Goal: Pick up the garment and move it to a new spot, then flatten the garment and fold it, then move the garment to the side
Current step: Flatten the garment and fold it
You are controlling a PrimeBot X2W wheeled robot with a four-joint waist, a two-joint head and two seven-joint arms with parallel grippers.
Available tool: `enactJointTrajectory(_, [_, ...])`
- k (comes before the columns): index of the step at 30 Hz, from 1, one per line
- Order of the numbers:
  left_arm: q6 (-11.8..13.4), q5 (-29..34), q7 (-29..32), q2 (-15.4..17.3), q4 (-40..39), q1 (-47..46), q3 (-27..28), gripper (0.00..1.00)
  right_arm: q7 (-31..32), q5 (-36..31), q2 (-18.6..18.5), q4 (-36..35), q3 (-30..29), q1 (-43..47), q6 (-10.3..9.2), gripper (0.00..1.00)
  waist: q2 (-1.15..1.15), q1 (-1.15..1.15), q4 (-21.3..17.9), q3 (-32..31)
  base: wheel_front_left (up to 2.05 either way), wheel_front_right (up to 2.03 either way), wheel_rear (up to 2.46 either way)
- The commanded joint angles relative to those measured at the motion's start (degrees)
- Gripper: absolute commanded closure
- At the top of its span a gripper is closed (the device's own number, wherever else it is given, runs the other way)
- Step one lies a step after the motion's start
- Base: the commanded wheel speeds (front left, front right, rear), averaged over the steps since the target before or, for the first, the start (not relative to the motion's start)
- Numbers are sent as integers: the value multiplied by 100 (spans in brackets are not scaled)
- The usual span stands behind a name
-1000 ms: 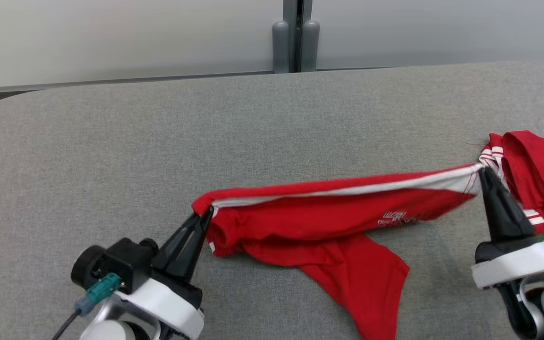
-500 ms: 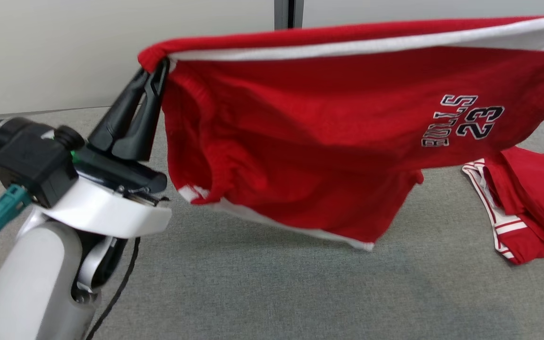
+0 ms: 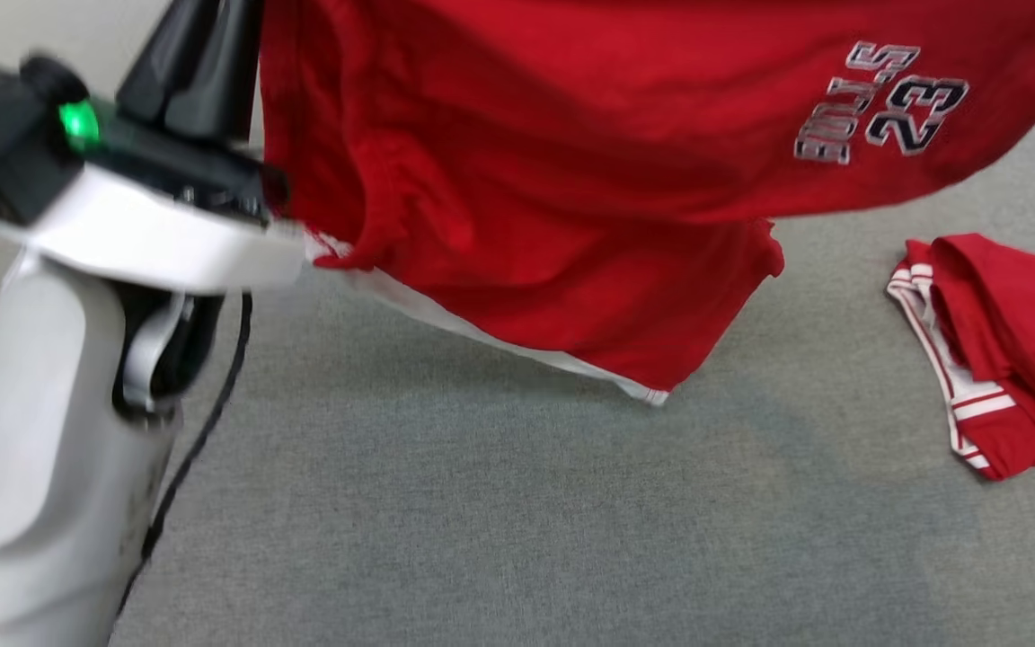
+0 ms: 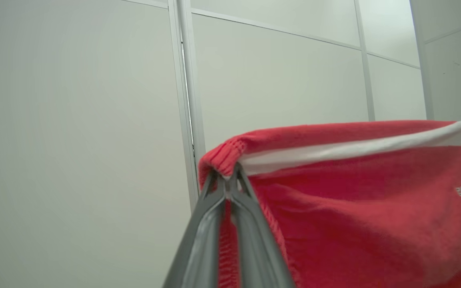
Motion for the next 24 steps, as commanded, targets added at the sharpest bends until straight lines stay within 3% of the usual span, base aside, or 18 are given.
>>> enactJointTrajectory(1, [-83, -24, -68, -33, 192, -326, 1, 100, -38, 64, -46, 179, 37, -284, -12, 100, 0, 0, 27, 271, 0, 0, 0])
enactJointTrajectory(8, [-464, -51, -488, -414, 2128, -1971, -228, 100, -257, 327, -31, 1678, 597, -2006, -11, 100, 0, 0, 77, 878, 0, 0, 0])
enactJointTrajectory(9, [-464, -51, -488, -414, 2128, -1971, -228, 100, -257, 327, -31, 1678, 597, -2006, -11, 100, 0, 0, 77, 878, 0, 0, 0])
enactJointTrajectory(15, [-605, -210, -897, -726, 4322, -3285, -376, 100, -766, 631, 318, 3617, 1430, -3672, -10, 100, 0, 0, -40, 1036, 0, 0, 0])
enactJointTrajectory(20, [-646, -523, -824, -898, 5651, -3574, -445, 100, -920, 917, 606, 4852, 2131, -4114, -7, 100, 0, 0, -102, 1049, 0, 0, 0])
enactJointTrajectory(24, [-648, -980, -583, -1065, 6247, -3308, -636, 100, -952, 1257, 769, 5525, 2662, -3939, -7, 100, 0, 0, -110, 1150, 0, 0, 0])
